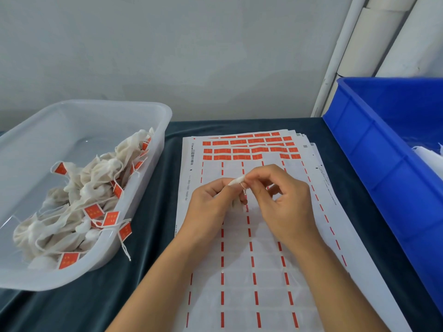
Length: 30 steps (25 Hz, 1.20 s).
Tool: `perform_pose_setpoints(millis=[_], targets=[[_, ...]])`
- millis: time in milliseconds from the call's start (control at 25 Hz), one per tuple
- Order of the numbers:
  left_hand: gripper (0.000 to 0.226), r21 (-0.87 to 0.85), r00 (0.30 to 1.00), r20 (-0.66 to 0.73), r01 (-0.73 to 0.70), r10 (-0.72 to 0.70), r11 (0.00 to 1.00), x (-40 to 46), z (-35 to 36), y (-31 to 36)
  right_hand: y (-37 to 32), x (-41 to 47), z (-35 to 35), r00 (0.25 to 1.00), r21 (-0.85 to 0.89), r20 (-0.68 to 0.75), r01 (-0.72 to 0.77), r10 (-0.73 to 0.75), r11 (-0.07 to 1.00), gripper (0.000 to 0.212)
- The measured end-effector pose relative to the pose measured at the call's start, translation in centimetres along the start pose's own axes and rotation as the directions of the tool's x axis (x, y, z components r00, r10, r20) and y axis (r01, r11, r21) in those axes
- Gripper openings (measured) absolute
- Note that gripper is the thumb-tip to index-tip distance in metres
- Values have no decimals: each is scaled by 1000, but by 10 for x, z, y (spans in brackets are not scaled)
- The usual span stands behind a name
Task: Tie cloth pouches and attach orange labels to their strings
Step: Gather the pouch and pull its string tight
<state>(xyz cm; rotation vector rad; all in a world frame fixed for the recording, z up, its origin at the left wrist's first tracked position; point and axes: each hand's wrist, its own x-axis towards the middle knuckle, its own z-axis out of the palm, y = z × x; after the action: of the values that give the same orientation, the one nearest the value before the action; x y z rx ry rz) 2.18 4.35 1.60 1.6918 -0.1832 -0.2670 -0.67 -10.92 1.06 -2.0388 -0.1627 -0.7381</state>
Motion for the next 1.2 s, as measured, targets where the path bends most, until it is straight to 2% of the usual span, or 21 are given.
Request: perform_pose_setpoints(millis=[160, 320, 520, 640, 760, 920, 1040, 1120, 1200], targets=[[34, -36, 1000, -17, 13, -14, 999, 1, -1, 0, 2, -3, 0, 997, -67, 33, 69, -67, 995, 12], [30, -34, 998, -35, 48, -49, 998, 2, 0, -1, 5, -5, -1, 993, -159, 82, 102, -90, 982, 22], [32, 19, 995, -74, 66, -64, 998, 3, 1, -2, 7, -3, -1, 988, -294, 56, 154, -143, 943, 30], [30, 32, 996, -73, 49, -47, 998, 3, 3, -4, 5, -3, 0, 975, -382, 71, 222, -211, 897, 22], [30, 38, 999, -49, 17, -15, 999, 2, 3, -3, 3, -3, 3, 974, -425, 108, 226, -198, 877, 13], [30, 38, 1000, -20, -20, 21, 999, 2, 4, -2, 3, -2, 6, 984, -332, 163, 125, -74, 935, 12], [17, 22, 999, -39, -26, 26, 999, 1, 4, -2, 0, -2, 7, 984, -233, 173, 7, 34, 972, 8], [13, -37, 998, -22, -51, 50, 998, 0, 2, -2, -2, -3, 7, 988, -154, 148, -28, 51, 988, 10], [19, -21, 994, 15, -109, 110, 994, -1, 0, -1, -2, -3, 7, 991, -81, 121, -53, 62, 995, 16]])
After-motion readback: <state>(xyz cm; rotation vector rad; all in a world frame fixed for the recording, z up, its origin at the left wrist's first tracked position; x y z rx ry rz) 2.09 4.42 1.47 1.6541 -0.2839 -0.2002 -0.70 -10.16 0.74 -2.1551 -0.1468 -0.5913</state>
